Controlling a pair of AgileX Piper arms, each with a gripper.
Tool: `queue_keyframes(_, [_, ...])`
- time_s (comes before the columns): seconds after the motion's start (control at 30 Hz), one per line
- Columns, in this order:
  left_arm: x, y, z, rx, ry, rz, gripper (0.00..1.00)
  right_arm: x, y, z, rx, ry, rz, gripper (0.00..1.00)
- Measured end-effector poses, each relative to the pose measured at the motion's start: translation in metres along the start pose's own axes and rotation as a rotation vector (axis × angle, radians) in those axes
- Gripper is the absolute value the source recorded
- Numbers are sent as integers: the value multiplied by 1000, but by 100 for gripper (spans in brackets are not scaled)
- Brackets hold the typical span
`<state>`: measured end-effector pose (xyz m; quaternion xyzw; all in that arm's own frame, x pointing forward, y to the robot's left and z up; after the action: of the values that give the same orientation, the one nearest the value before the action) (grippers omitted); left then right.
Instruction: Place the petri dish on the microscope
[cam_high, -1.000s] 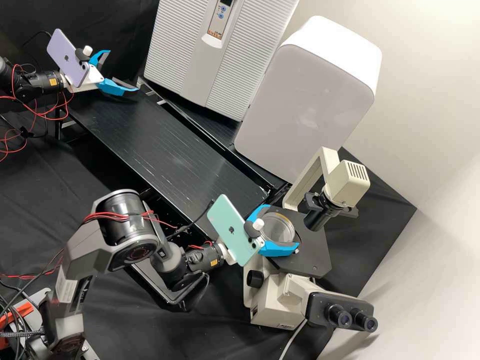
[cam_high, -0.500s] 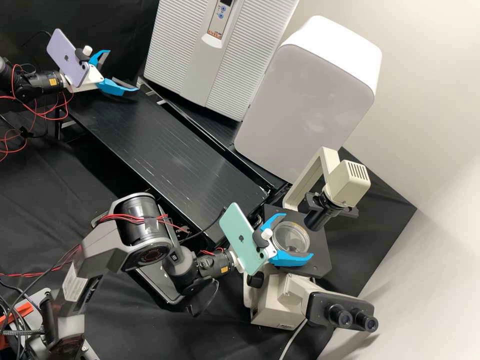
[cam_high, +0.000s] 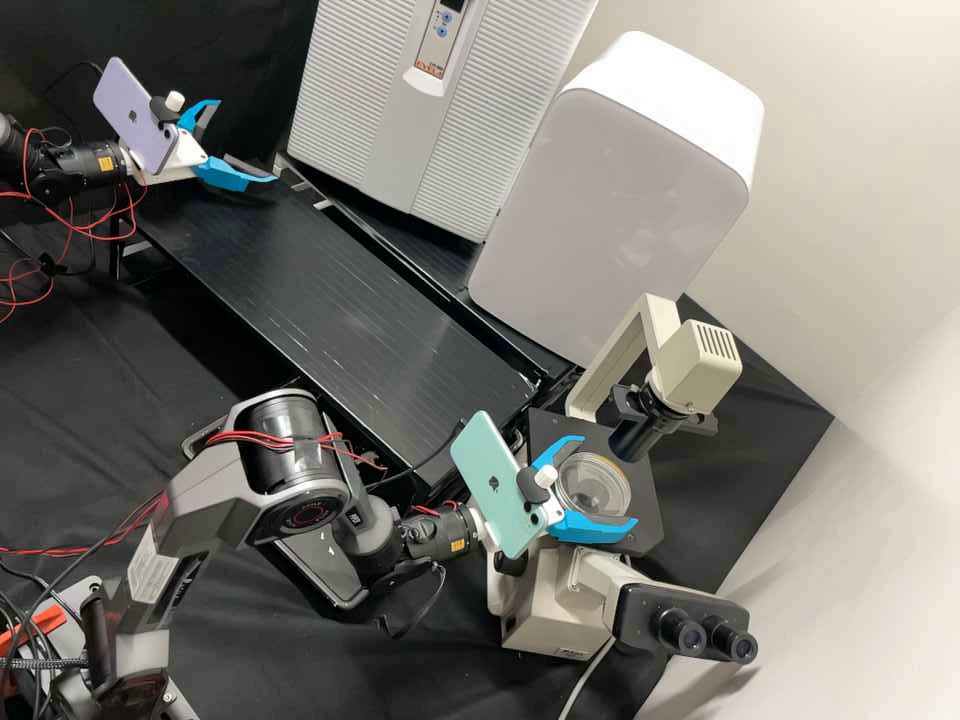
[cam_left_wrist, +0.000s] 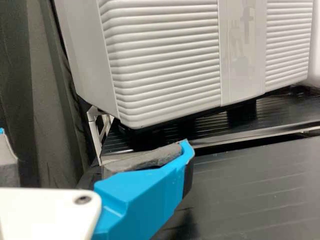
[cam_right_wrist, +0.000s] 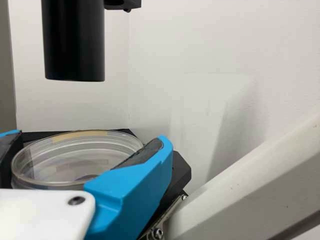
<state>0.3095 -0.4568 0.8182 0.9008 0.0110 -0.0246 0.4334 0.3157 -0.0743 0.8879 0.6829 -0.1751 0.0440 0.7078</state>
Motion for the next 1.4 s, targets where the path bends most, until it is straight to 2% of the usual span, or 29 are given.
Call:
queue_keyframes(0.4, [0, 0, 0, 0, 0, 0, 100, 1, 1, -2, 5, -12, -18, 0])
queue_keyframes(0.53, [0, 0, 0, 0, 0, 0, 100, 4, 5, -6, 41, -15, -24, 0])
queue_keyframes(0.6, [0, 0, 0, 0, 0, 0, 100, 9, 4, -10, 46, 4, -53, 0])
queue_keyframes(0.8, [0, 0, 0, 0, 0, 0, 100, 10, 1, -14, 39, 26, -77, 0])
queue_keyframes(1.4, [0, 0, 0, 0, 0, 0, 100, 10, 6, -9, 37, 12, -63, 0])
